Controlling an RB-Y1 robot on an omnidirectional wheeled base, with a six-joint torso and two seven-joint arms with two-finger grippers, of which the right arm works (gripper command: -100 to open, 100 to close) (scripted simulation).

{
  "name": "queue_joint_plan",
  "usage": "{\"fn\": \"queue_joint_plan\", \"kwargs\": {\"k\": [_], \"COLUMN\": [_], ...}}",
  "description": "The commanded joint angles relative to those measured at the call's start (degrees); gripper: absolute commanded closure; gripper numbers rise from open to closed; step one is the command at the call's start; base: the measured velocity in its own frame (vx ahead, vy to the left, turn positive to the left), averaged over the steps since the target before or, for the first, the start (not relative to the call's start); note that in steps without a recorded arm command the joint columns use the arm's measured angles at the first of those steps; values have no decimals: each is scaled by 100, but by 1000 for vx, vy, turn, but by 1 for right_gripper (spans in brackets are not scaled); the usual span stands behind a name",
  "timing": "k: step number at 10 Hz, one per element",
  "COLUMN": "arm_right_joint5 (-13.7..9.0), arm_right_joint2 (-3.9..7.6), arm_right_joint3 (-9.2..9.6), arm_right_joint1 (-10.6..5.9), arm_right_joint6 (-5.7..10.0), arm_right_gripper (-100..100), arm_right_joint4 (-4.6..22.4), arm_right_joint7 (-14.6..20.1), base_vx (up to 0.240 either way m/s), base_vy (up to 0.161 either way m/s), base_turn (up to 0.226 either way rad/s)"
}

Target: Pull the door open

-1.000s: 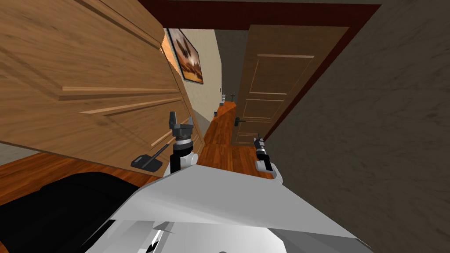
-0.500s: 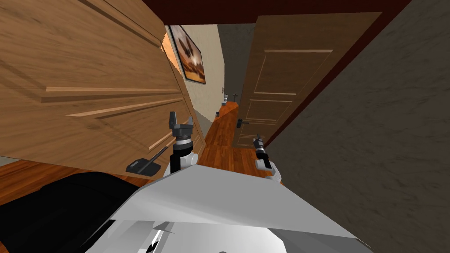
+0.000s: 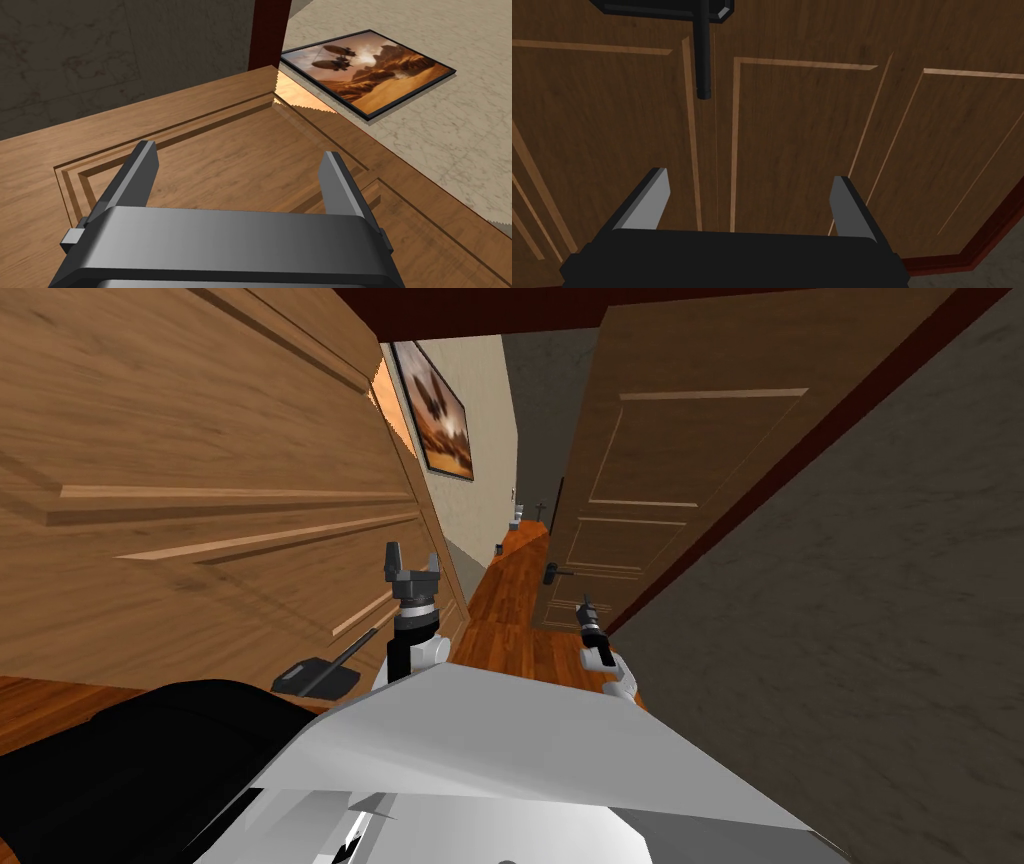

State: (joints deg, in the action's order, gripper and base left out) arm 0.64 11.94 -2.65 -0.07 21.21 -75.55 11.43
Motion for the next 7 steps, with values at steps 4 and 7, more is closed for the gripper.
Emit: {"fn": "queue_joint_plan", "kwargs": {"k": [4, 7], "arm_right_joint5": [-63, -111], "arm_right_joint2": [94, 169], "arm_right_joint3": [-28, -49], "arm_right_joint1": [-368, -640], "arm_right_joint6": [-112, -184], "arm_right_gripper": [-100, -100], "arm_right_joint4": [652, 1134], "arm_right_joint7": [75, 134], "base_vx": [151, 189], "base_vy": [12, 2], "base_turn": [91, 103]}}
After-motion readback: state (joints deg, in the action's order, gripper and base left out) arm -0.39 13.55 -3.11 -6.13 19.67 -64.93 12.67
